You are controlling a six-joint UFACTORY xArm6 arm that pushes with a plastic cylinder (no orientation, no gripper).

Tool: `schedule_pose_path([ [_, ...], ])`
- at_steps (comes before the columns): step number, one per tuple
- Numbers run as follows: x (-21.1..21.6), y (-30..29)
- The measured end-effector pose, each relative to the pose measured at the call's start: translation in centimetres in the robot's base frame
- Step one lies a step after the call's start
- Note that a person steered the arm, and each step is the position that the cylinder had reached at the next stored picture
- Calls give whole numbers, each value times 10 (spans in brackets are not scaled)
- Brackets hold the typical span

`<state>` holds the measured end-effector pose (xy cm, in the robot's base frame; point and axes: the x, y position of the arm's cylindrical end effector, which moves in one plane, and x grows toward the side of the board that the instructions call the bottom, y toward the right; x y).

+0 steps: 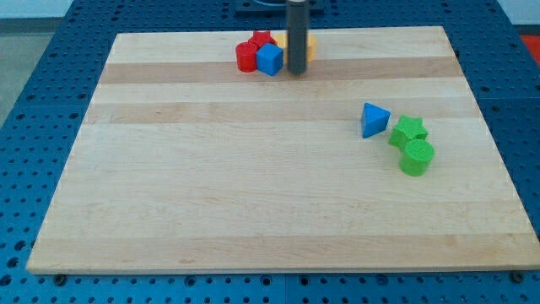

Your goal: Move the green blocks to the bottom of the board

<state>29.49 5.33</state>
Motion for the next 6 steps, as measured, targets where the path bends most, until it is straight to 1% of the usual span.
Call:
schedule_pose_path([
  [1, 39, 89],
  [2, 150, 126],
  [3, 226, 123],
  [4, 235, 120],
  [5, 229, 120],
  [6, 203, 147],
])
